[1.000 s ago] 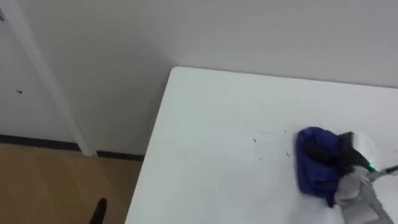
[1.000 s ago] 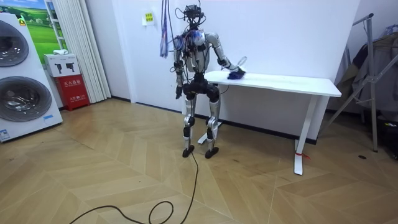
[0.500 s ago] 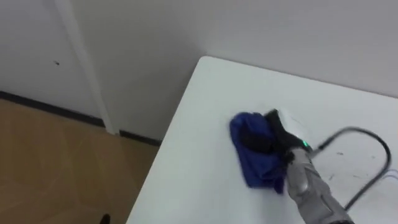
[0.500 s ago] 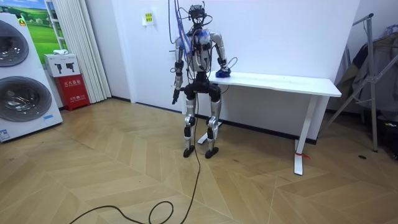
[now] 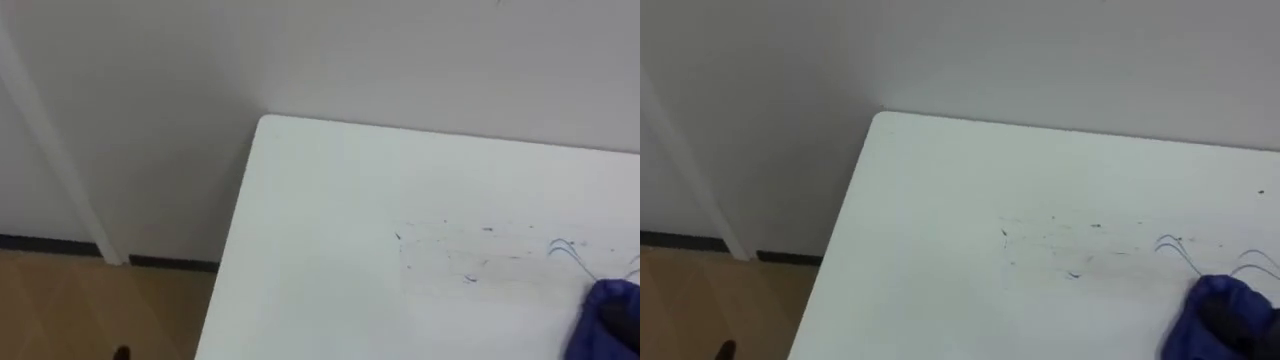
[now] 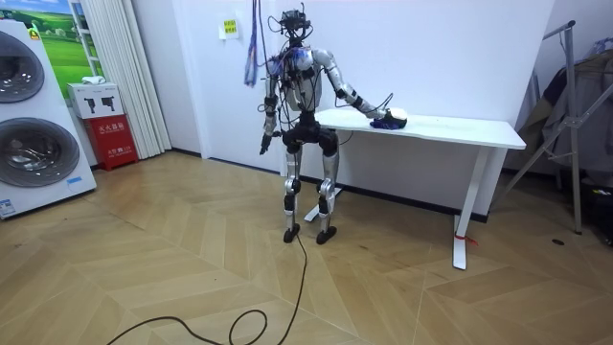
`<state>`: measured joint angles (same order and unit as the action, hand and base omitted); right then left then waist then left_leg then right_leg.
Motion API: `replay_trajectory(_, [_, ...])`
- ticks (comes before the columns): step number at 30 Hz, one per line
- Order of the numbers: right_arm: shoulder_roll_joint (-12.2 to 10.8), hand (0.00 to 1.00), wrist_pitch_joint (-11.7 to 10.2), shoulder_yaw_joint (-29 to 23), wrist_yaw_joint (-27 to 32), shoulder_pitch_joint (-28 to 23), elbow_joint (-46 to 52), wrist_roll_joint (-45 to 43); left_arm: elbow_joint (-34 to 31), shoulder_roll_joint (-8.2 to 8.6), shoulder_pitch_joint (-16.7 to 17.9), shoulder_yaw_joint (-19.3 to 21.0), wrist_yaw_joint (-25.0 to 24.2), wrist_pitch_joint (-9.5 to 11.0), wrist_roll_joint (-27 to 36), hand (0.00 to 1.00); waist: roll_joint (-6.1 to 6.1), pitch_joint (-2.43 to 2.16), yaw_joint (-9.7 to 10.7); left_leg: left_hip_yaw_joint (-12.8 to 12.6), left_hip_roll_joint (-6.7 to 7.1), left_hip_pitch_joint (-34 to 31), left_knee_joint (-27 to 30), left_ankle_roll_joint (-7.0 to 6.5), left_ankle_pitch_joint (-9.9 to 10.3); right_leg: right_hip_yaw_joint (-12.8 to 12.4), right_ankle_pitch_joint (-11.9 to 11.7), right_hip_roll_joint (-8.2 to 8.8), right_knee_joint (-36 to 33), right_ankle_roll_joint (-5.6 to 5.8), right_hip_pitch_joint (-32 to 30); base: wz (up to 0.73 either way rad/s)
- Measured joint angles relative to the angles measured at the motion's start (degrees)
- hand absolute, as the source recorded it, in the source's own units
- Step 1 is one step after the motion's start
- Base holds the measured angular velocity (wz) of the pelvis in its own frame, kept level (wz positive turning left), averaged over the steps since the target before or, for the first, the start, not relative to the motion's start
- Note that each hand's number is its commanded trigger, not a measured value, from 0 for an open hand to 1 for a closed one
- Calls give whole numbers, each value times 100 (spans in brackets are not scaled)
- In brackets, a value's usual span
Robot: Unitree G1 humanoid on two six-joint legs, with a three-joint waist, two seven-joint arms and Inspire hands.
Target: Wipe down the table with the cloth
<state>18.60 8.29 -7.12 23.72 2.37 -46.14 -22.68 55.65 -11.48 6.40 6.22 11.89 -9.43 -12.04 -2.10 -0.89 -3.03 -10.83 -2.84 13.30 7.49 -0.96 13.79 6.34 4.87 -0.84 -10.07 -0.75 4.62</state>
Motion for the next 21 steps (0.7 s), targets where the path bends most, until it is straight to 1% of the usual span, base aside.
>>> replay_trajectory(1, [-211,100,149,633,-211,207,469,-219,77,47,-184,-234,-3,4,5,0,37,21,-139,2,-2,-32,5,1,0,2,-60,-39,-17,-50,-106,-85])
replay_trajectory(2, [-347,100,214,995,-354,328,723,-392,116,72,-265,-332,-3,11,5,0,46,23,-196,9,-4,-62,12,3,-1,23,-79,-49,-45,-78,-172,-59])
replay_trajectory(3, [-622,100,261,1606,-643,591,1120,-846,218,145,-443,-420,-3,9,5,0,51,49,-211,17,-24,-96,17,29,-11,83,-103,-62,-57,-117,-214,-13])
replay_trajectory(4, [-991,100,245,2138,-925,885,1366,-1214,250,281,-592,-426,-7,-6,11,0,49,52,-263,61,-27,-160,20,66,-33,158,-103,-63,-68,-138,-268,9])
replay_trajectory(5, [-1153,100,219,2303,-1063,1054,1403,-1350,249,358,-653,-426,-13,-8,11,0,56,73,-314,88,-11,-184,22,80,-45,175,-106,-67,-60,-150,-278,28])
replay_trajectory(6, [-1367,100,120,2502,-1316,1379,1459,-1624,232,516,-765,-434,-39,-10,11,0,65,103,-465,182,-6,-243,23,98,-71,193,-92,-72,-50,-173,-302,46])
replay_trajectory(7, [-1451,100,76,2591,-1439,1629,1526,-1822,170,630,-771,-435,-81,-20,28,0,51,94,-607,259,3,-333,12,97,-124,281,-55,-33,-53,-176,-348,52])
replay_trajectory(8, [-1450,100,34,2592,-1461,1730,1534,-1837,128,662,-732,-443,-111,-33,51,0,56,95,-688,318,9,-366,12,98,-150,342,-41,-17,-44,-173,-358,60])
replay_trajectory(9, [-1438,100,19,2584,-1442,1851,1513,-1833,-2,657,-547,-439,-135,-60,66,0,60,94,-774,424,11,-372,24,103,-169,465,-25,4,-5,-170,-335,54])
replay_trajectory(10, [-1379,100,-25,2584,-1395,1828,1408,-1804,-73,605,-364,-440,-132,-75,133,0,47,91,-779,531,11,-398,41,104,-179,583,-21,40,47,-163,-287,52])
replay_trajectory(11, [-1352,100,-55,2564,-1372,1815,1311,-1804,-74,584,-294,-431,-131,-94,142,0,46,91,-776,568,11,-401,48,102,-180,634,-16,72,52,-154,-266,50])
replay_trajectory(12, [-1295,100,-86,2462,-1335,1604,1153,-1793,-83,545,-188,-432,-128,-133,140,0,39,88,-770,625,17,-413,69,102,-180,691,3,91,45,-125,-248,44])
replay_trajectory(13, [-1230,100,-240,2298,-1187,1263,979,-1644,-130,512,-89,-421,-125,-141,140,0,33,88,-746,627,32,-412,78,101,-180,757,27,116,39,-86,-231,41])
replay_trajectory(14, [-1211,100,-398,2173,-973,1034,1018,-1523,-129,485,-49,-413,-121,-142,138,0,36,90,-686,624,49,-411,87,101,-180,814,44,167,36,-63,-212,38])
replay_trajectory(15, [-1113,100,-695,2029,-661,789,907,-1447,-116,380,34,-400,-124,-138,105,0,50,103,-494,599,57,-392,117,101,-180,815,87,212,22,-9,-154,30])
replay_trajectory(16, [-949,100,-936,1749,-376,563,762,-1313,-114,254,45,-309,-127,-117,22,0,23,101,-377,500,77,-360,136,99,-179,813,141,275,-87,30,-150,23])
replay_trajectory(17, [-859,100,-1026,1589,-240,482,633,-1237,-113,179,51,-250,-126,-93,-16,0,15,101,-315,418,77,-355,160,91,-174,813,146,291,-162,31,-169,0])
replay_trajectory(18, [-638,100,-1122,1256,-10,337,341,-941,-113,8,52,-121,-124,-27,-89,0,-13,106,-256,184,63,-355,250,79,-167,804,146,330,-321,32,-225,-21])
replay_trajectory(19, [-420,100,-1131,885,148,216,33,-698,-78,-167,57,61,-123,80,-221,0,-40,102,-188,18,34,-360,345,62,-157,816,151,381,-490,45,-301,-29])
replay_trajectory(20, [-317,100,-1133,710,204,146,-123,-584,-43,-250,56,154,-121,127,-306,0,-47,95,-184,-86,8,-365,384,52,-151,812,156,401,-584,80,-337,-36])
replay_trajectory(21, [-116,100,-1125,382,308,-36,-369,-267,-31,-388,50,357,-104,159,-394,0,-42,85,-194,-412,-63,-395,471,4,-122,879,274,512,-910,252,-385,-18])
